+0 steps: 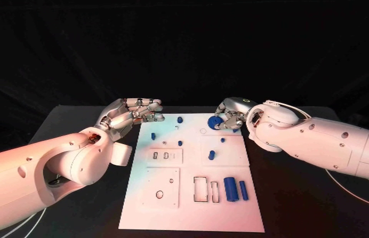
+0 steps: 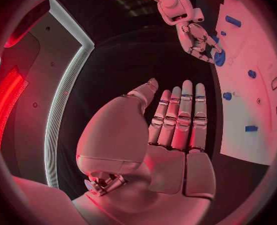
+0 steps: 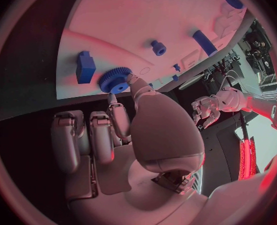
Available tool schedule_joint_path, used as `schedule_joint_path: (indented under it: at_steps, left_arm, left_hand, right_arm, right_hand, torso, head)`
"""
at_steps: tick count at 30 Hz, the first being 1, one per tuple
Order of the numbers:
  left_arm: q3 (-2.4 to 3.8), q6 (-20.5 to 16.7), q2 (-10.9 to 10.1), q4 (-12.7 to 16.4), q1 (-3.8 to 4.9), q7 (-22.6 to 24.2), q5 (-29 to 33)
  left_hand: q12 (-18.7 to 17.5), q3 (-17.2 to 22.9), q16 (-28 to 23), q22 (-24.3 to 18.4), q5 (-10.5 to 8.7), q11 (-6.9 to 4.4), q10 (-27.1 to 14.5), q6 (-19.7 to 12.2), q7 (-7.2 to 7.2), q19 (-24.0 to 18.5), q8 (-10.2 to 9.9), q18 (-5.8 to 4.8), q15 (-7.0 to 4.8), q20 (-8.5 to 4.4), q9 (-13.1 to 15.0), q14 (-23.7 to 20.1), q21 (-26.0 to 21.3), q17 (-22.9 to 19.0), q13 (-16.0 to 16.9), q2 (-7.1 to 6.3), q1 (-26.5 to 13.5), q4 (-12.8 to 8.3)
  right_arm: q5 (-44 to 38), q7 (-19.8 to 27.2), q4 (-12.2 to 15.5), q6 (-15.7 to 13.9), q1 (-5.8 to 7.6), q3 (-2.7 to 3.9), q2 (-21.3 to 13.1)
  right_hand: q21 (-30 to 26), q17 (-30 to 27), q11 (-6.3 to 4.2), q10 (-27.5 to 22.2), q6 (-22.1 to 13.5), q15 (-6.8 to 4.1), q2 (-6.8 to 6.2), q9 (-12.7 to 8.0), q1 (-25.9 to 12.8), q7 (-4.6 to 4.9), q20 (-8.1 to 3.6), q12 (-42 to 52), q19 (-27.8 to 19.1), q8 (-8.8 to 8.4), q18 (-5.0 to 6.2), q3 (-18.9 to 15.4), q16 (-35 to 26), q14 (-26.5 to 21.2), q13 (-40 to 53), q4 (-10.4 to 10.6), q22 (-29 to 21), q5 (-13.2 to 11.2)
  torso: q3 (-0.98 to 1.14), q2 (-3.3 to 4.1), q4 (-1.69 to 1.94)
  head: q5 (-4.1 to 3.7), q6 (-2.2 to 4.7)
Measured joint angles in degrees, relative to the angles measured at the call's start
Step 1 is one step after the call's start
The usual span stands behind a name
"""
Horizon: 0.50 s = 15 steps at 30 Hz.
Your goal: Assemble the parts on the task board
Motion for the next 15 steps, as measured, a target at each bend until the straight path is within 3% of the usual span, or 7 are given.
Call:
schedule_joint_path:
  at_steps: [8, 15]
  left_arm:
    - [0.00, 0.02, -0.03, -0.05, 0.00, -0.18, 0.00]
    - [0.00, 0.04, -0.02, -0.10, 0.00, -0.28, 0.01]
  left_hand:
    - [0.00, 0.00, -0.03, -0.01, 0.00, 0.00, 0.00, 0.00, 0.00, 0.00, 0.00, 0.00, 0.00, 0.00, 0.00, 0.00, 0.00, -0.01, 0.00, 0.23, -0.23, 0.00]
    - [0.00, 0.00, -0.03, 0.00, 0.00, 0.00, 0.00, 0.00, 0.00, 0.00, 0.00, 0.01, 0.00, 0.00, 0.00, 0.00, 0.00, -0.01, 0.00, 0.23, -0.23, 0.00]
  right_arm:
    - [0.79, -0.10, -0.69, 1.13, 0.08, 0.14, 0.20]
    - [1.46, 0.03, -0.70, 1.42, 0.17, 0.24, 0.26]
  right_hand:
    - [-0.01, 0.00, -0.10, 1.12, 0.01, 0.00, 0.02, 0.18, 0.01, -0.02, 0.00, 1.47, 0.00, 0.83, 0.00, 0.00, 0.00, 0.00, 0.00, 0.00, 0.00, 0.00]
    - [0.38, -0.01, -0.53, 1.95, 3.18, 0.00, 1.81, 0.73, 0.80, -0.66, 0.00, 2.48, 0.00, 2.22, 0.00, 0.93, 0.00, 0.00, -0.01, 0.38, -0.01, 0.45]
  torso:
    - [-0.03, 0.00, 0.03]
    - [-0.03, 0.01, 0.03]
  head:
    - [-0.09, -0.08]
    - [-0.01, -0.13]
